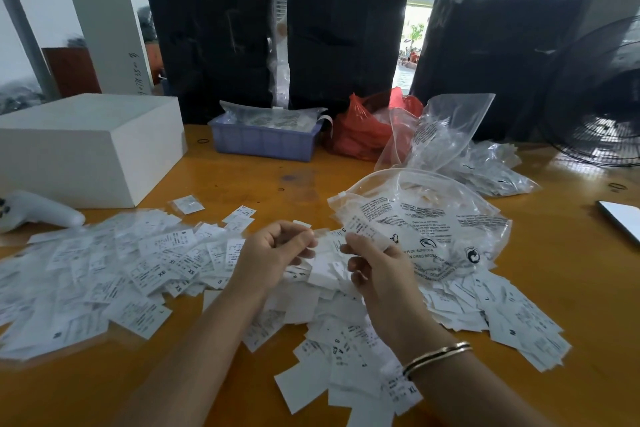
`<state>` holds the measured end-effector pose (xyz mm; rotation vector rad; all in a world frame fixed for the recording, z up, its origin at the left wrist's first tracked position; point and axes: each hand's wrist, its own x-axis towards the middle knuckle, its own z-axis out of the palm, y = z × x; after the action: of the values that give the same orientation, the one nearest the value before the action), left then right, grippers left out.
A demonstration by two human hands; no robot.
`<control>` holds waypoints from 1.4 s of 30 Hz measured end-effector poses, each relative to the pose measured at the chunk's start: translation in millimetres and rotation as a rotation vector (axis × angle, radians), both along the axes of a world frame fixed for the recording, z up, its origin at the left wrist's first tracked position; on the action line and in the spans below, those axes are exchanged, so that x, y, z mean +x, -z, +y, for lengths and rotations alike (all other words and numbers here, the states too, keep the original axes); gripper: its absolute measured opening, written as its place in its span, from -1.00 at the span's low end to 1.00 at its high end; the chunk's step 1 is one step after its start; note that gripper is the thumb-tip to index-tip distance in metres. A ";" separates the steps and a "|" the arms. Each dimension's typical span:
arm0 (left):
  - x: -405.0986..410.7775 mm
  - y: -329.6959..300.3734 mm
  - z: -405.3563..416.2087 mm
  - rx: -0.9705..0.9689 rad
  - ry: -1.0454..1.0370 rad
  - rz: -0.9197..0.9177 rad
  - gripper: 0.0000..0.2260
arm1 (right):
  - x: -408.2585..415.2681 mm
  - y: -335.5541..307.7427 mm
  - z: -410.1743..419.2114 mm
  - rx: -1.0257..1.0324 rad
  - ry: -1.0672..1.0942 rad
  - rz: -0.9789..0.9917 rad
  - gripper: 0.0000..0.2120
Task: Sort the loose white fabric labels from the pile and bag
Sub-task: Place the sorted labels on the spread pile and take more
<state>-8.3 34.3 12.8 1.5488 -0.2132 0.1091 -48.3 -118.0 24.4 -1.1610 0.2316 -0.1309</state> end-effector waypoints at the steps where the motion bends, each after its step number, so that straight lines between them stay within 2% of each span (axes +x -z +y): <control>1: 0.1 0.0 -0.3 -0.002 -0.001 -0.001 -0.96 | 0.4 0.4 0.9 -0.025 0.002 0.010 -0.90; 8: 1.5 1.9 -0.1 -0.003 0.010 -0.017 -0.97 | 0.0 1.8 1.3 -0.107 -0.046 0.076 -0.75; 15: 3.5 3.8 1.0 -0.012 0.050 -0.028 -0.96 | -3.4 0.1 4.8 -0.529 -0.087 0.071 -0.83; 18: 4.4 4.4 0.7 -0.009 0.059 -0.024 -0.97 | -2.9 0.6 6.7 -0.593 -0.105 0.090 -0.84; 22: 4.5 5.4 0.1 0.008 0.092 -0.013 -0.87 | -3.3 0.6 5.8 -0.692 -0.123 0.082 -0.80; 25: 3.2 5.9 -0.7 0.062 0.088 -0.020 -0.83 | -0.9 3.0 6.2 -0.777 -0.146 0.036 -0.79; 28: 3.2 3.0 0.7 0.030 0.046 -0.021 -0.81 | 1.7 2.4 3.6 -0.666 -0.047 -0.051 -0.94; 30: 2.8 1.0 1.6 0.018 0.042 -0.007 -0.79 | 2.5 3.0 1.0 -0.641 0.013 -0.099 -0.93; 36: -4.4 -2.4 -1.8 0.122 0.080 0.017 -0.81 | 1.2 10.8 4.8 -0.872 0.007 -0.212 -0.79; 38: -4.3 -3.3 -1.1 0.136 0.063 0.017 -0.81 | -0.1 11.9 5.0 -0.949 -0.001 -0.274 -0.81; 40: -4.3 -4.2 -0.5 0.147 0.037 0.009 -0.79 | -2.0 12.7 6.9 -0.964 -0.020 -0.314 -0.89; 42: -5.0 -5.2 0.2 0.127 0.043 0.003 -0.78 | -1.4 13.3 7.8 -0.904 -0.004 -0.308 -0.88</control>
<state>-13.3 34.6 18.0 1.6699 -0.2544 0.0602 -49.7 -110.2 11.2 -2.0120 -0.1285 -0.4368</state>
